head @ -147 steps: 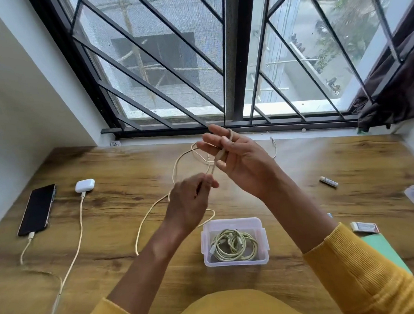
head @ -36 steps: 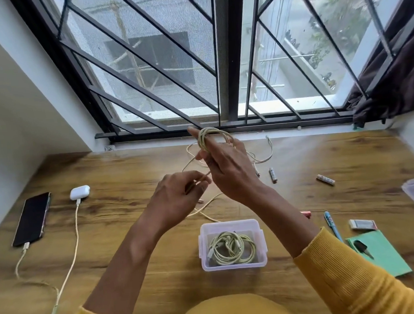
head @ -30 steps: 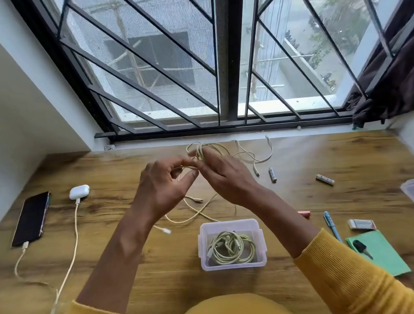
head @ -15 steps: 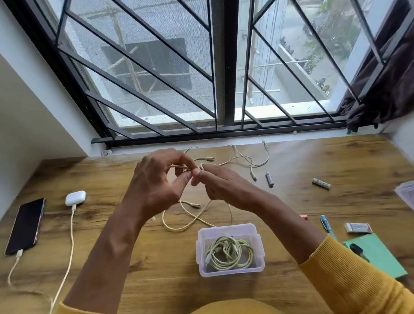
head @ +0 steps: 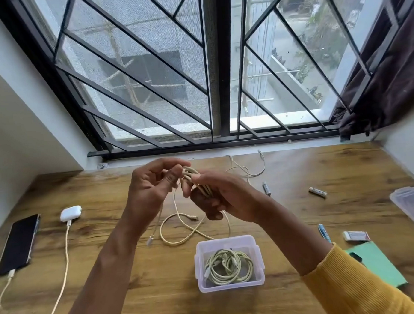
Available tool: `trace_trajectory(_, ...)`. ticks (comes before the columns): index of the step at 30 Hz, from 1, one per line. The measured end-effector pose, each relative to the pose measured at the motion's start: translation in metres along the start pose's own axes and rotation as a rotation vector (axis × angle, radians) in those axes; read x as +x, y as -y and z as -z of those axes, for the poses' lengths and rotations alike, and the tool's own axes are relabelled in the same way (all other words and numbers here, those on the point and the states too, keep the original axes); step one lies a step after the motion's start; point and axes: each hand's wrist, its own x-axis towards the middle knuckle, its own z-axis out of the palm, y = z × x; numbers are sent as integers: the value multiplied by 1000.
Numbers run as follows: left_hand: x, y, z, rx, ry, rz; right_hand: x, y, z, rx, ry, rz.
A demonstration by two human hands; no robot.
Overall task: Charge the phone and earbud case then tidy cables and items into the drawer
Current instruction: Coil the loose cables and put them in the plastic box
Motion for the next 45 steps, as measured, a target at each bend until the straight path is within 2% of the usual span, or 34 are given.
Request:
trace_trajectory(6, 1, 16, -13, -80, -148, 67, 5, 10, -4, 162, 17, 169)
trace_trajectory(12, -17, 27, -29, 158, -174, 114, 11, 11, 4, 200, -136, 305)
trace_trajectory(16, -29, 20, -41, 374, -135, 83, 12, 5, 6, 275, -236, 331)
trace_trajectory(20, -39, 12, -52, 494, 17, 83, 16, 0, 8, 321, -353, 352)
trace_trajectory(25, -42, -4, -51, 617, 152, 17, 19, -8, 8, 104, -532, 293)
trace_trajectory(31, -27, -25, -30, 724, 88, -82, 20, -26, 2, -198, -625, 199)
trace_trajectory(34, -20, -33, -18, 646, 69, -61, 21, -32, 0, -294, -597, 175)
trace_trajectory(38, -8, -34, -1, 557, 98, -51, 15, -28, -7, -299, -427, 78)
trace_trajectory(45, 2, -23, 7, 443, 107, -61, 7, -14, -12, -202, -211, -98)
